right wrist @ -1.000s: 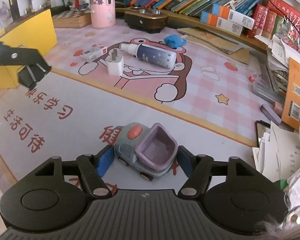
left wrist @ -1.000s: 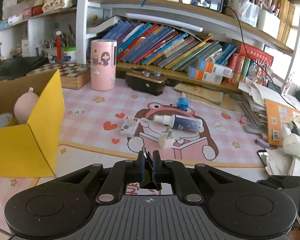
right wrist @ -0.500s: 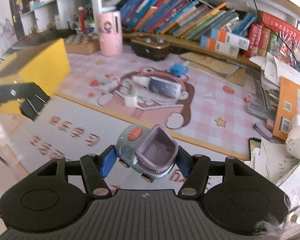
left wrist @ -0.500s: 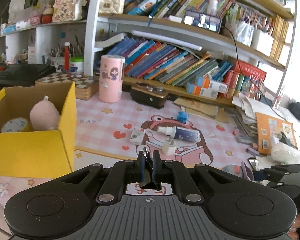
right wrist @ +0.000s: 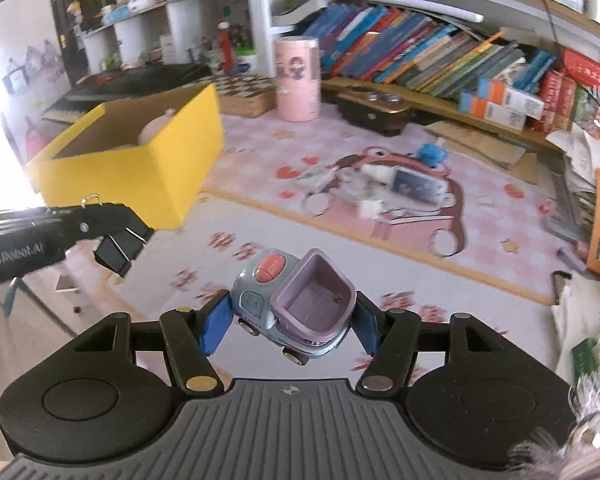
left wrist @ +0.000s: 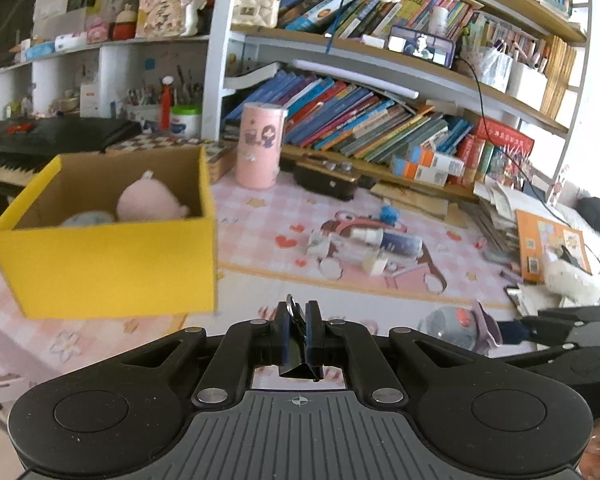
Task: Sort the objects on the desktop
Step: 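Carry the binder clip and toy car toward the yellow box with both tools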
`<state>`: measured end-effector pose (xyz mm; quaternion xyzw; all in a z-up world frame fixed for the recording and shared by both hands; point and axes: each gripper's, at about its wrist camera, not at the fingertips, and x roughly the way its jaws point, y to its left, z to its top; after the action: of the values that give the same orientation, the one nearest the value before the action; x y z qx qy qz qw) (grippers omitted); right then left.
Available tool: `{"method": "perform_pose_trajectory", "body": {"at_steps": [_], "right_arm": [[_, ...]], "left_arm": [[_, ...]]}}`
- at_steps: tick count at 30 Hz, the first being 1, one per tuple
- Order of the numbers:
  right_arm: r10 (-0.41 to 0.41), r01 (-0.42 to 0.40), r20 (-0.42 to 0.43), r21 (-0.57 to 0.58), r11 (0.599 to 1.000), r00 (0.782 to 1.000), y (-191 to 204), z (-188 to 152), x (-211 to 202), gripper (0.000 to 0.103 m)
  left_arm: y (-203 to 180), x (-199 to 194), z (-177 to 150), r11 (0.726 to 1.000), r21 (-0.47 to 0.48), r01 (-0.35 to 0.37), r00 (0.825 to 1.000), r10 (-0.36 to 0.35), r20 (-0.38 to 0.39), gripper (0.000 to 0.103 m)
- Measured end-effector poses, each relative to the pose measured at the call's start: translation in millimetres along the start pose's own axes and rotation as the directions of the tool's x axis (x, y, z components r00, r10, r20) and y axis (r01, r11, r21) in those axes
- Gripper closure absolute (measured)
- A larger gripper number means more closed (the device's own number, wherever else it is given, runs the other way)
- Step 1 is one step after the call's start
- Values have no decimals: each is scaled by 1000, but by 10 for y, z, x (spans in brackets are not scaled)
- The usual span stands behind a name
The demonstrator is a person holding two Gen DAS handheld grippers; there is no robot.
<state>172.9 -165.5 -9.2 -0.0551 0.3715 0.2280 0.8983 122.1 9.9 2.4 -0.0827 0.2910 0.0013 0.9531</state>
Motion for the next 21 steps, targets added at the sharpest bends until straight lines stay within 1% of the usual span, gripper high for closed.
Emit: {"method": "perform_pose_trajectory", "body": {"at_steps": [5, 12, 21], "right_arm": [[22, -22, -16, -30, 999, 1000, 419, -109, -55, 43], [45, -46, -34, -38, 998, 998, 907, -282, -129, 43], [61, -62, -47, -16, 998, 997, 1314, -453, -159, 43]], "left_arm": [[274, -263, -139, 1000, -24, -15, 1000, 15, -11, 97], [617, -572, -314, 998, -48, -30, 999, 28, -30, 97], [891, -820, -452, 999, -38, -30, 999, 28, -40, 97]]}}
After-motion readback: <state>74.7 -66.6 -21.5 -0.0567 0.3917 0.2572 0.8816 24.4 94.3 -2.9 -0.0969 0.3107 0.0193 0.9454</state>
